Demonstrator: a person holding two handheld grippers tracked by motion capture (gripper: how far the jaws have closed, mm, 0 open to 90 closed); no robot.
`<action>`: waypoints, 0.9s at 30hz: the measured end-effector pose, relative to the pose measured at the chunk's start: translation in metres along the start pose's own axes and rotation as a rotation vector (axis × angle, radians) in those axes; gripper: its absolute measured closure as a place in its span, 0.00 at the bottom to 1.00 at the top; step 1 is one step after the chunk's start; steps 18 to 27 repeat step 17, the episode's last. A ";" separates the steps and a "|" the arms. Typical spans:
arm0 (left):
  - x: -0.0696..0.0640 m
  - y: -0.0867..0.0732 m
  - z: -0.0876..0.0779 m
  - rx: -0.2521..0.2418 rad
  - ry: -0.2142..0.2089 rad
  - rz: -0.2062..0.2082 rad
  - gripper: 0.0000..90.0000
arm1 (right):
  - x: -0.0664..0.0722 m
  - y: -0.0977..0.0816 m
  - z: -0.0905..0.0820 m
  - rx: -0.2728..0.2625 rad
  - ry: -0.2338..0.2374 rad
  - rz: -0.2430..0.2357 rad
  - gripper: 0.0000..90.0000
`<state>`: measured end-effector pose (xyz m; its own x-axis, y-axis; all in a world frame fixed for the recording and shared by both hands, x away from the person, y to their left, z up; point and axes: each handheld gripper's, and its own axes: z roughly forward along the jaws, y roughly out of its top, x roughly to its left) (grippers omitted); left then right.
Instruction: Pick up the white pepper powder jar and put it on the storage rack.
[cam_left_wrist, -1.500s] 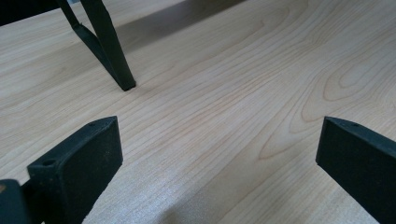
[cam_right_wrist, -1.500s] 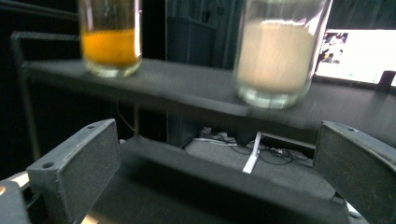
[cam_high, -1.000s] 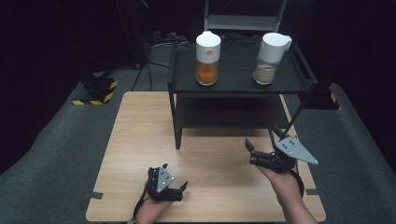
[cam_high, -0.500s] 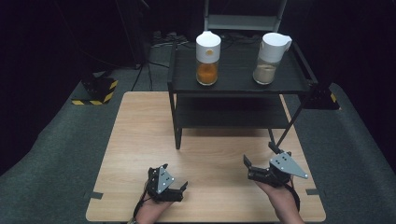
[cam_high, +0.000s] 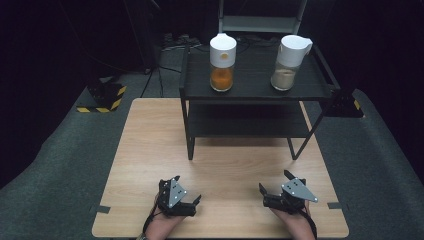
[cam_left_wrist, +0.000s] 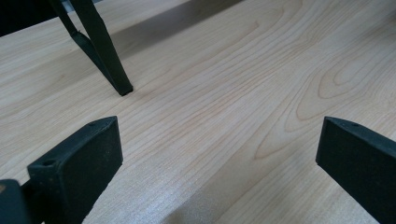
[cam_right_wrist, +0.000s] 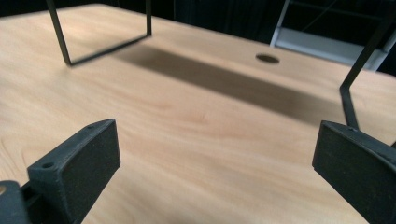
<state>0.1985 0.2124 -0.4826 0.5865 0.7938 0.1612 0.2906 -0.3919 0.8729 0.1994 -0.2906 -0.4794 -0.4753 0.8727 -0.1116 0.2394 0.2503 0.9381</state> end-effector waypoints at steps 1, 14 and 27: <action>0.000 0.000 0.000 0.000 0.000 0.000 0.01 | 0.000 -0.002 0.001 0.011 0.000 -0.001 0.00; -0.002 0.000 0.000 0.000 0.004 0.010 0.01 | 0.002 -0.009 0.004 0.085 -0.020 -0.044 0.00; -0.001 0.000 0.000 0.000 0.003 0.009 0.01 | 0.004 -0.008 0.004 0.090 -0.020 -0.058 0.00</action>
